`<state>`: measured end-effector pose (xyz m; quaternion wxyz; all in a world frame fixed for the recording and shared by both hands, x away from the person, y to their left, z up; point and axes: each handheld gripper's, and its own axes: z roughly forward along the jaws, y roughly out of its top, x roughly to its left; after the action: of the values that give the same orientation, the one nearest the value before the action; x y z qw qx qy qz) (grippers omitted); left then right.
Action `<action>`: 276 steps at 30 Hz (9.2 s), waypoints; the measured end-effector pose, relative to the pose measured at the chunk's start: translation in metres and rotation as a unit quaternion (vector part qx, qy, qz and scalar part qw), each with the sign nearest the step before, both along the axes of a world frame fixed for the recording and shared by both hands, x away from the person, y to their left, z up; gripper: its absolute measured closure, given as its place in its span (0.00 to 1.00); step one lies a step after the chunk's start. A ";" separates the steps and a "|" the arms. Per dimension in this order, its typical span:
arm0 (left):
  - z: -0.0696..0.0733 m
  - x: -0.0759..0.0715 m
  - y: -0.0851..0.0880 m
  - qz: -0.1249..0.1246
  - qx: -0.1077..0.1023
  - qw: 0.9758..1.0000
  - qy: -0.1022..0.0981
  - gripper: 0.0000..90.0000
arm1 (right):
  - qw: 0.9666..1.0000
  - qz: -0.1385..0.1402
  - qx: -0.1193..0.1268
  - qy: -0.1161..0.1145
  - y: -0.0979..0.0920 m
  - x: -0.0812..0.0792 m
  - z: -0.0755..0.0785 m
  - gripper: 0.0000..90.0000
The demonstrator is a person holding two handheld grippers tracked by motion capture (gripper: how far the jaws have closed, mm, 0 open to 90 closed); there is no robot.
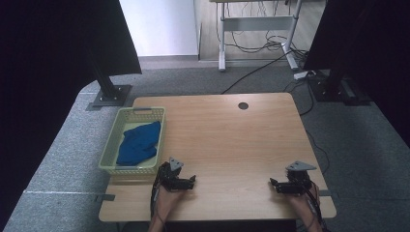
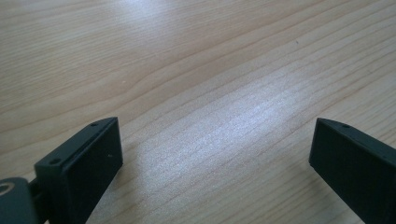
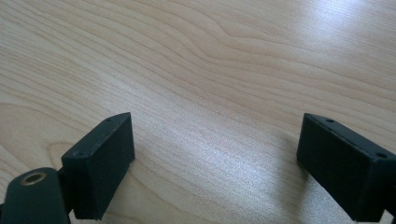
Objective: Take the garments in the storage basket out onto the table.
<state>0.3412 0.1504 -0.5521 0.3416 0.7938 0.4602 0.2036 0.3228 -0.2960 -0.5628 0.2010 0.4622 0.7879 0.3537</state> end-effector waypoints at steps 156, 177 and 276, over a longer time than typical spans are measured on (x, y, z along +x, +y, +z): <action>0.051 0.161 0.132 0.179 0.083 0.977 0.087 0.01 | 1.000 0.016 0.000 0.000 0.001 -0.001 0.000 0.12; 0.029 0.179 0.145 0.167 0.057 0.974 0.143 0.16 | 1.000 0.017 -0.001 0.000 0.001 -0.001 0.000 0.12; 0.141 0.091 0.076 0.047 -0.021 0.998 -0.034 0.79 | 1.000 0.019 -0.001 0.001 0.001 -0.001 0.000 0.12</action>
<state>0.4326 0.2263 -0.4113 0.3640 0.7562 0.4895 0.2367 0.3220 -0.2946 -0.5627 0.1941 0.4474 0.7969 0.3565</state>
